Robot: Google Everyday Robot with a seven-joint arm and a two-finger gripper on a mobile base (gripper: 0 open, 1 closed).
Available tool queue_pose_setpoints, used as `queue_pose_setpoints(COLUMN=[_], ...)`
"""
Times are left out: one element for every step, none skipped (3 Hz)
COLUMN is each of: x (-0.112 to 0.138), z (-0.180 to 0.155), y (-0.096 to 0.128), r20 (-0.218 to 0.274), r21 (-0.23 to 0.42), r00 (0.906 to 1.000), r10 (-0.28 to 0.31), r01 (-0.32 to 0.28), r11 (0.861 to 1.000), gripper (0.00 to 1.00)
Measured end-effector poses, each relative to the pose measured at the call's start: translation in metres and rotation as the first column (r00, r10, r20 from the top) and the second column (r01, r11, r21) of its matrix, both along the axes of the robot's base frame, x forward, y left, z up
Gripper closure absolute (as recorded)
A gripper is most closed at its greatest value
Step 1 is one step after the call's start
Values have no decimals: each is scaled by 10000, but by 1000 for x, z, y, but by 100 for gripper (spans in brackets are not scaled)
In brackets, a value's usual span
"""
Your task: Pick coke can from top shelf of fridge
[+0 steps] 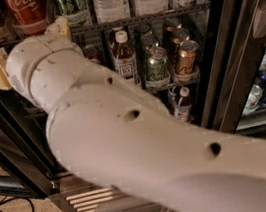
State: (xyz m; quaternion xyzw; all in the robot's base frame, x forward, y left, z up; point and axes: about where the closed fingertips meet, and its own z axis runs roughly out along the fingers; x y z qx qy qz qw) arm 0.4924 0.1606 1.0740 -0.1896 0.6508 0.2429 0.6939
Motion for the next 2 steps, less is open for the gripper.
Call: queue_pose_setpoints(x=[-6, 9], z=[-27, -62], y=[8, 14], r20=[-11, 116], r21=[92, -163], r00=[9974, 9926], r10=[-726, -1209], r01=[726, 1210], r11=[9973, 9925], gripper=[0, 0])
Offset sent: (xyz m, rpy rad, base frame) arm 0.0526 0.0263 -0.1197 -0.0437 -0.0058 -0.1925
